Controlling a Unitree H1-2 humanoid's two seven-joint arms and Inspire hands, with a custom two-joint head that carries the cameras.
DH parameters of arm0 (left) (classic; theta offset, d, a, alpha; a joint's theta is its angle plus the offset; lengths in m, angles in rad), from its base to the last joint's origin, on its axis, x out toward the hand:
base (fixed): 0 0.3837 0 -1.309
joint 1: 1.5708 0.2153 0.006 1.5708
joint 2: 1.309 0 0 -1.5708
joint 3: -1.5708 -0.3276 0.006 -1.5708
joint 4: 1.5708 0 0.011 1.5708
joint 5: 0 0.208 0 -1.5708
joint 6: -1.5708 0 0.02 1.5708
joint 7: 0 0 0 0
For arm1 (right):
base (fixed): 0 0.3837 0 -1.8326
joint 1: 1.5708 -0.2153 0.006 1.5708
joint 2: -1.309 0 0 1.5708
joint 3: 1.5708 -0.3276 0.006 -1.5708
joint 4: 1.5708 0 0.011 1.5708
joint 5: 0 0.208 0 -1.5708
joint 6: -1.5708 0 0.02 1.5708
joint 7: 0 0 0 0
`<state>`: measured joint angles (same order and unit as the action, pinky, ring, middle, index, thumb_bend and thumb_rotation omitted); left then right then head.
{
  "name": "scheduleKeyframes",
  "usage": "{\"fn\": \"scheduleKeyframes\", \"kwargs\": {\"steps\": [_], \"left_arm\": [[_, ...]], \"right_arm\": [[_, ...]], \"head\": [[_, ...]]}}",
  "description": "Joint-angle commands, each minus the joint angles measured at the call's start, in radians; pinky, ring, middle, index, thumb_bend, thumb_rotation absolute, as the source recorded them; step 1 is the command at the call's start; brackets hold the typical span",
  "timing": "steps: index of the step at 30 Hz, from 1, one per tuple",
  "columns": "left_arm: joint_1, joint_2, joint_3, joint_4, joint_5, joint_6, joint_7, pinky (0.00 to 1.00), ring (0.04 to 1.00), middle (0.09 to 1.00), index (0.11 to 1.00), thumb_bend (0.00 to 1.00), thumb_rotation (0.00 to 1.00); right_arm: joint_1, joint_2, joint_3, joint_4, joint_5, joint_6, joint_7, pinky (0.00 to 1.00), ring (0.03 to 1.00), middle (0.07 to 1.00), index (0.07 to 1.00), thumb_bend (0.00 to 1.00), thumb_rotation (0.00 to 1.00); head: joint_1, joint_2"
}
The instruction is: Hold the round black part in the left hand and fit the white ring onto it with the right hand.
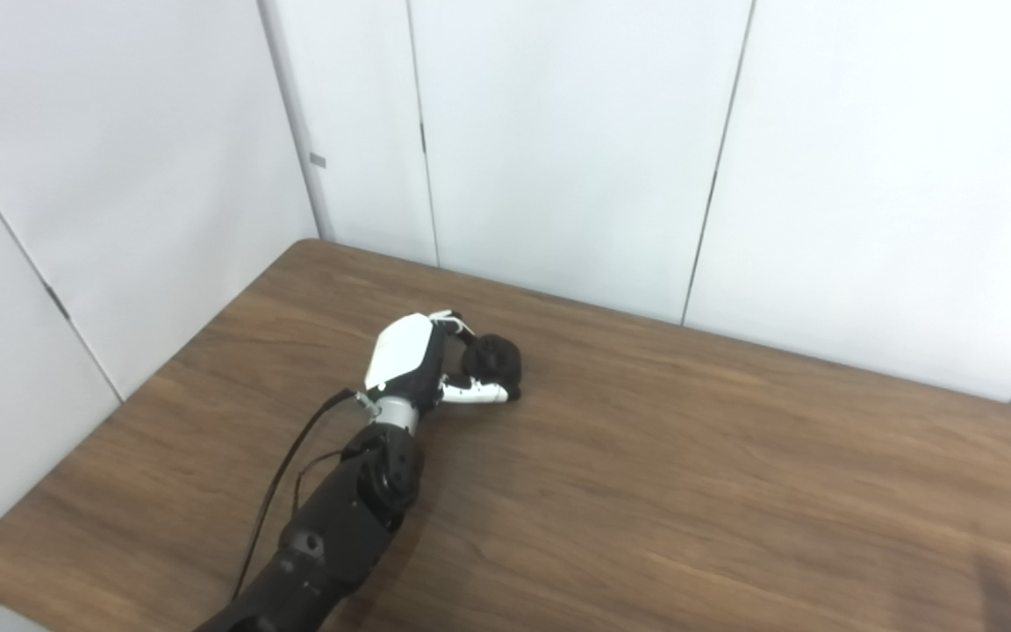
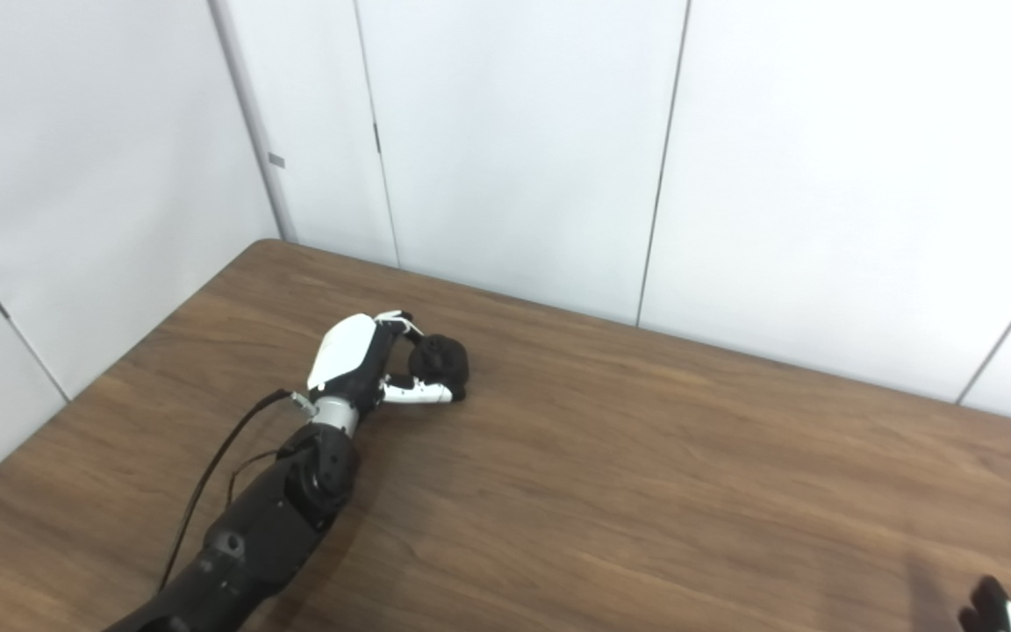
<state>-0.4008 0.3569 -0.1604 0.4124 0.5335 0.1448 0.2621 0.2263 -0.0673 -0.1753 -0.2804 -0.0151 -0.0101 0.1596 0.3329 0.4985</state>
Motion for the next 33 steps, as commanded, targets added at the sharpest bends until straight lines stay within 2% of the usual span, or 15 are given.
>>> {"fn": "scheduleKeyframes", "kwargs": {"steps": [1,2,3,5,6,10,11,18,21,26,29,33], "left_arm": [[-0.027,0.010,-0.034,-0.068,0.038,-0.066,-0.010,1.00,0.878,0.861,0.480,0.52,0.05],[-0.026,0.008,-0.042,-0.072,0.038,-0.077,-0.010,1.00,0.877,0.856,0.480,0.52,0.05],[-0.023,0.004,-0.053,-0.083,0.042,-0.082,-0.015,1.00,0.876,0.854,0.480,0.52,0.05],[-0.018,-0.001,-0.070,-0.102,0.045,-0.085,-0.029,1.00,0.882,0.857,0.479,0.52,0.05],[-0.014,-0.006,-0.079,-0.113,0.048,-0.087,-0.034,1.00,0.884,0.859,0.479,0.52,0.05],[0.003,-0.022,-0.100,-0.146,0.054,-0.095,-0.049,1.00,0.877,0.854,0.478,0.52,0.05],[0.010,-0.027,-0.107,-0.155,0.057,-0.103,-0.048,1.00,0.877,0.854,0.479,0.52,0.05],[0.056,-0.042,-0.172,-0.211,0.085,-0.149,-0.086,1.00,0.878,0.855,0.478,0.51,0.05],[0.079,-0.051,-0.197,-0.232,0.093,-0.169,-0.103,0.99,0.869,0.853,0.478,0.51,0.05],[0.112,-0.053,-0.229,-0.275,0.100,-0.179,-0.144,1.00,0.876,0.856,0.479,0.52,0.05],[0.132,-0.058,-0.254,-0.299,0.108,-0.204,-0.165,1.00,0.878,0.856,0.479,0.52,0.05],[0.146,-0.064,-0.291,-0.320,0.116,-0.233,-0.193,1.00,0.876,0.854,0.477,0.52,0.05]], "right_arm": [[0.203,0.025,0.029,-0.046,-0.013,-0.044,-0.017,0.90,0.990,0.998,0.962,0.74,0.94],[0.202,0.026,0.033,-0.049,-0.022,-0.045,-0.020,0.89,0.983,0.992,0.953,0.74,0.95],[0.201,0.022,0.036,-0.053,0.016,-0.038,-0.004,0.89,0.979,0.988,0.948,0.74,0.96],[0.203,0.015,0.045,-0.061,0.068,-0.022,0.020,0.97,0.995,0.997,0.987,0.54,0.92],[0.203,0.018,0.047,-0.064,0.087,-0.012,0.022,0.99,0.998,0.999,0.995,0.47,0.91],[0.203,0.041,0.057,-0.080,0.111,0.015,0.004,1.00,1.000,1.000,1.000,0.37,0.85],[0.203,0.044,0.061,-0.084,0.113,0.018,0.000,0.99,1.000,1.000,1.000,0.37,0.85],[0.201,0.070,0.082,-0.117,0.114,0.049,-0.040,0.91,1.000,1.000,0.973,0.58,0.82],[0.202,0.076,0.091,-0.136,0.113,0.078,-0.059,0.90,1.000,1.000,0.969,0.56,0.78],[0.203,0.092,0.107,-0.167,0.126,0.108,-0.086,0.90,0.995,0.997,0.950,0.58,0.73],[0.200,0.097,0.115,-0.176,0.136,0.113,-0.103,0.88,0.977,0.983,0.937,0.60,0.70],[0.196,0.095,0.134,-0.179,0.150,0.106,-0.118,0.88,0.981,0.987,0.933,0.55,0.68]], "head": [[-0.032,0.006],[-0.032,0.006],[-0.050,0.008],[-0.076,0.012],[-0.096,0.014],[-0.148,0.020],[-0.151,0.020],[-0.225,0.031],[-0.250,0.037],[-0.305,0.055],[-0.336,0.070],[-0.365,0.078]]}}
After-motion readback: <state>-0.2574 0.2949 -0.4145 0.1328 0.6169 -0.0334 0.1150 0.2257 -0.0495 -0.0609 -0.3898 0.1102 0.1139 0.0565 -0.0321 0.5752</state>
